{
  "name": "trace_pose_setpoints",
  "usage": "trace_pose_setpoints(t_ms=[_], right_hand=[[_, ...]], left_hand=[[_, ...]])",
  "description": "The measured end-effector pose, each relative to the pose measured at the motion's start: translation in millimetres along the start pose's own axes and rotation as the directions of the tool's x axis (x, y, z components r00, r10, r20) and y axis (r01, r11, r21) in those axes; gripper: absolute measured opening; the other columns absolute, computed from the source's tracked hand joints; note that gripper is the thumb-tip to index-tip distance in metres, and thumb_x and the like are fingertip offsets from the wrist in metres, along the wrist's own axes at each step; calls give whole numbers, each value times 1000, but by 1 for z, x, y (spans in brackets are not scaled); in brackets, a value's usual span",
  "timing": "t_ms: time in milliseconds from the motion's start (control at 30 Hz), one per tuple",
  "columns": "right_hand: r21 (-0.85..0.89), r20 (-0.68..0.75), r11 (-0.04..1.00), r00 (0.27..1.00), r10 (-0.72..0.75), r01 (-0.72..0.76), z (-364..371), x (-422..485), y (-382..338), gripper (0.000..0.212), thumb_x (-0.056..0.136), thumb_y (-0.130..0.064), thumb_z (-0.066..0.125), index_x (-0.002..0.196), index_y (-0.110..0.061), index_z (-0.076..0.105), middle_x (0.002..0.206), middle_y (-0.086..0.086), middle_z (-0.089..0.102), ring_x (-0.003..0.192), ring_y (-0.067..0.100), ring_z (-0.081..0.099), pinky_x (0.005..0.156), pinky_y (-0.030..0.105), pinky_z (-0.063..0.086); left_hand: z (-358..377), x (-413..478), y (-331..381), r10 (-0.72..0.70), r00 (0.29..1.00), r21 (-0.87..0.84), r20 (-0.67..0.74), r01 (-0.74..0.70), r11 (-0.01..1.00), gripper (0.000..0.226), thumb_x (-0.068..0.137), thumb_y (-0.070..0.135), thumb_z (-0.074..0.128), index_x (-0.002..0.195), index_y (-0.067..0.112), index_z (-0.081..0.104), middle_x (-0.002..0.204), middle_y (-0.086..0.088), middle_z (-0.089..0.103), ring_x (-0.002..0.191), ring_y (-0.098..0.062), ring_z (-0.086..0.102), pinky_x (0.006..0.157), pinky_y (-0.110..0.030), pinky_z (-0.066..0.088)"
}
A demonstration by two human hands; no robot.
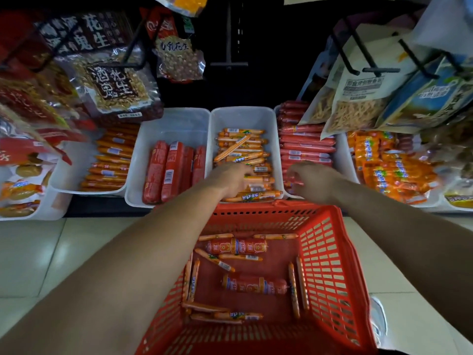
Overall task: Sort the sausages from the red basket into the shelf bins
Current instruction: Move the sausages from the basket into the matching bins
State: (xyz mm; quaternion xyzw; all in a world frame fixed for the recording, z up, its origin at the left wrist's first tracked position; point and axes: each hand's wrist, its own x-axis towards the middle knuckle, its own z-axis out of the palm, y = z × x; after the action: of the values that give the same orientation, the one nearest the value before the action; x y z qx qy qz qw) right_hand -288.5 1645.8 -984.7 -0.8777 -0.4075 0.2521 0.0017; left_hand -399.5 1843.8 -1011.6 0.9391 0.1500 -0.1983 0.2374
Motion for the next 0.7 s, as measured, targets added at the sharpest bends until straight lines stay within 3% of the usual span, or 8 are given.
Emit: trace_pose_setpoints(t_ms=[67,167,267,400,467,533,700], right_hand=[[33,-31,999,999,-19,20,6,7,-5,45,94,-32,57,138,-23,51,139,5,52,126,28,52,98,38,46],[-19,-35,996,995,-93,92,16,22,-19,53,97,-36,52,147,-26,41,144,6,45,132,30,45,105,41,42],[-139,40,985,994,-102,106,22,42,-30,64,95,-48,56,152,-32,32,152,3,38,137,30,37,107,45,38],[-375,106,919,991,-84,118,21,66,-38,65,85,-66,59,140,-35,46,137,2,54,129,27,45,103,46,35],[-354,128,926,987,-95,134,25,73,-40,66,83,-67,61,137,-31,50,132,1,58,126,26,48,102,45,36],[-263,124,953,985,-120,150,31,76,-40,71,82,-64,65,142,-32,46,141,-1,54,131,24,47,105,44,39],[-156,108,975,984,-139,155,28,77,-36,70,83,-61,66,145,-39,43,142,-1,50,131,23,47,102,40,44]], left_hand=[[5,1,-5,0,1000,-73,-2,0,997,51,92,23,70,139,28,54,138,-3,59,121,-23,57,100,-35,46],[0,-5,-24,-42,992,-189,-120,18,982,44,91,28,71,133,25,59,134,1,63,118,-19,61,100,-37,50],[-10,-11,-51,-90,970,-88,-224,72,994,35,91,34,70,124,26,65,124,2,67,102,-17,65,87,-32,52],[-16,-10,-81,-168,944,-161,-282,126,979,24,90,26,69,114,22,69,110,-1,71,99,-19,65,90,-35,52],[-16,-9,-90,-200,933,-217,-298,138,966,20,90,24,68,110,23,70,102,2,70,98,-18,66,91,-34,52],[-15,-8,-95,-202,933,-253,-299,127,959,19,90,23,68,109,24,70,98,5,68,96,-16,65,92,-35,53],[-16,-1,-87,-128,940,-204,-315,65,977,22,93,25,66,115,24,67,110,3,69,100,-17,64,91,-39,53]])
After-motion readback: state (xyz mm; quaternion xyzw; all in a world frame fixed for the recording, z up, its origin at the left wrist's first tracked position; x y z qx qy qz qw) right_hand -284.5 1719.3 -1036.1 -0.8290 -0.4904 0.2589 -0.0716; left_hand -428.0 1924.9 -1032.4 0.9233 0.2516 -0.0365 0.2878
